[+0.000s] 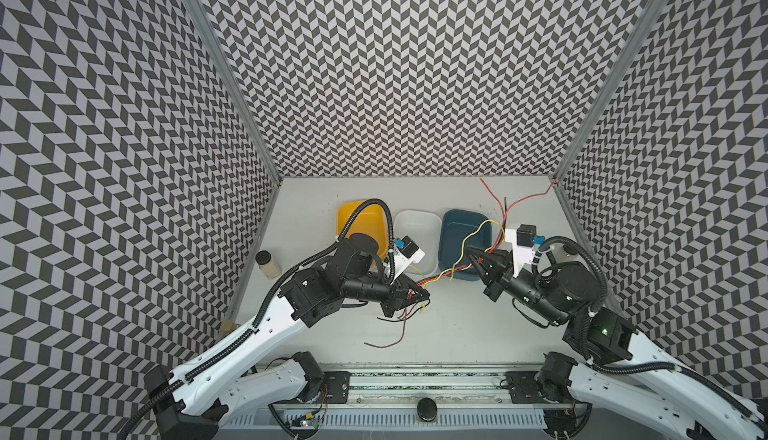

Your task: Untangle the cables

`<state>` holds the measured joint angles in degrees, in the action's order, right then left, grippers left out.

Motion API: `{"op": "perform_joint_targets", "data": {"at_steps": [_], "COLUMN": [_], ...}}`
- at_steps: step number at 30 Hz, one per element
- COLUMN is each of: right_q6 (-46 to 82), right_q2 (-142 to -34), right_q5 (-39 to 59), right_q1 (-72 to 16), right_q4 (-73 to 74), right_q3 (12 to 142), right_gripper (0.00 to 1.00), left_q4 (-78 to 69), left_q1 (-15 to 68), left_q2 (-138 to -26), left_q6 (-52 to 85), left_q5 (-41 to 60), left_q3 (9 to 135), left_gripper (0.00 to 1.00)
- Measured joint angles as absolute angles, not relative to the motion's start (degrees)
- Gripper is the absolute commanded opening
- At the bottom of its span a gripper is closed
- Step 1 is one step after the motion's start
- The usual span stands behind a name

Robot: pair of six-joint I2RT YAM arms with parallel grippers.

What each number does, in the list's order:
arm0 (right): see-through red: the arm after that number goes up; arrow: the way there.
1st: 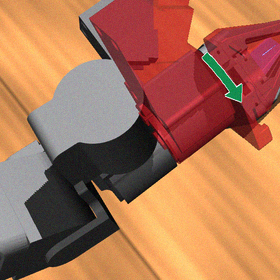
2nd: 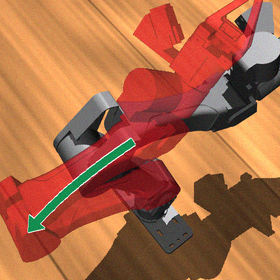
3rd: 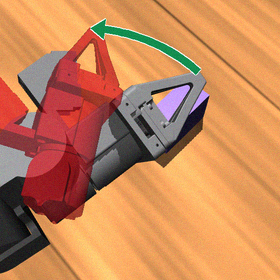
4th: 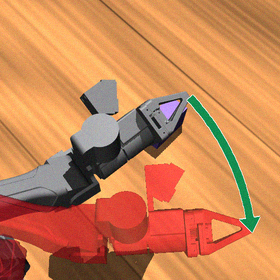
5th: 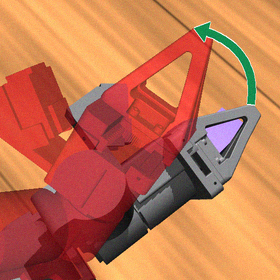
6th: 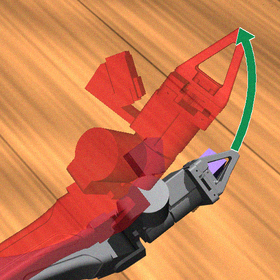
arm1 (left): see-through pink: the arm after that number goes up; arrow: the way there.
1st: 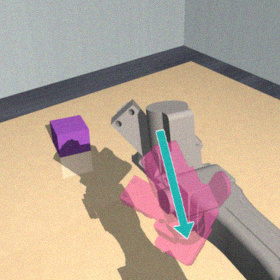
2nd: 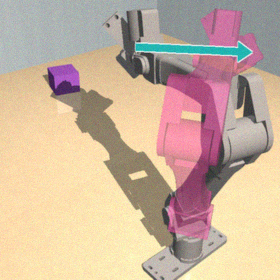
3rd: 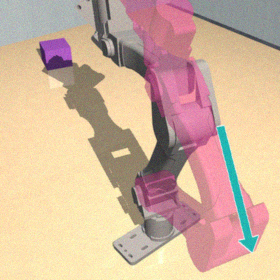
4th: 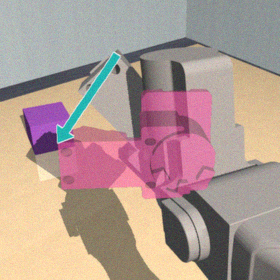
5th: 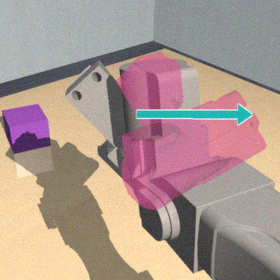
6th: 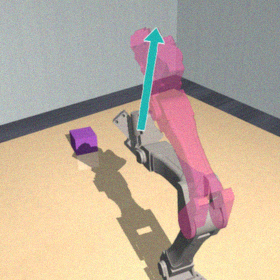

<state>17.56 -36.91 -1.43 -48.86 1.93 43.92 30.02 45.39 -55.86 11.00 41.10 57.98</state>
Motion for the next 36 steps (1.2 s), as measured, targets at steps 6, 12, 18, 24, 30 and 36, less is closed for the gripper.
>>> {"op": "perform_joint_targets", "data": {"at_steps": [6,12,18,24,30,36], "right_q6": [17.2,19.7,21.8,26.9,37.2,46.8], "right_q2": [-35.2,-33.3,-28.3,-29.5,-40.0,-44.8], "right_q5": [9.0,9.3,-3.8,-3.6,-0.5,1.0], "right_q1": [-47.9,-47.4,-46.9,-46.9,-46.9,-46.9], "right_q4": [4.9,4.6,-0.9,-2.9,-13.1,-20.4], "right_q3": [43.8,43.8,48.5,47.7,52.6,57.4], "right_gripper": [0.0,0.52,0.66,0.77,0.79,0.82], "left_q4": [26.9,26.9,29.4,29.7,30.4,32.6], "left_q1": [44.0,43.5,42.3,42.3,42.6,44.5], "left_q2": [-54.5,-53.5,-51.4,-51.4,-51.6,-52.2], "left_q6": [11.4,11.7,12.3,12.4,11.8,10.5], "left_q5": [44.9,44.4,40.7,39.7,38.0,34.2], "left_q3": [55.6,54.5,52.7,52.7,52.7,52.7], "left_gripper": [0.0,0.0,0.0,0.0,0.0,0.0]}}
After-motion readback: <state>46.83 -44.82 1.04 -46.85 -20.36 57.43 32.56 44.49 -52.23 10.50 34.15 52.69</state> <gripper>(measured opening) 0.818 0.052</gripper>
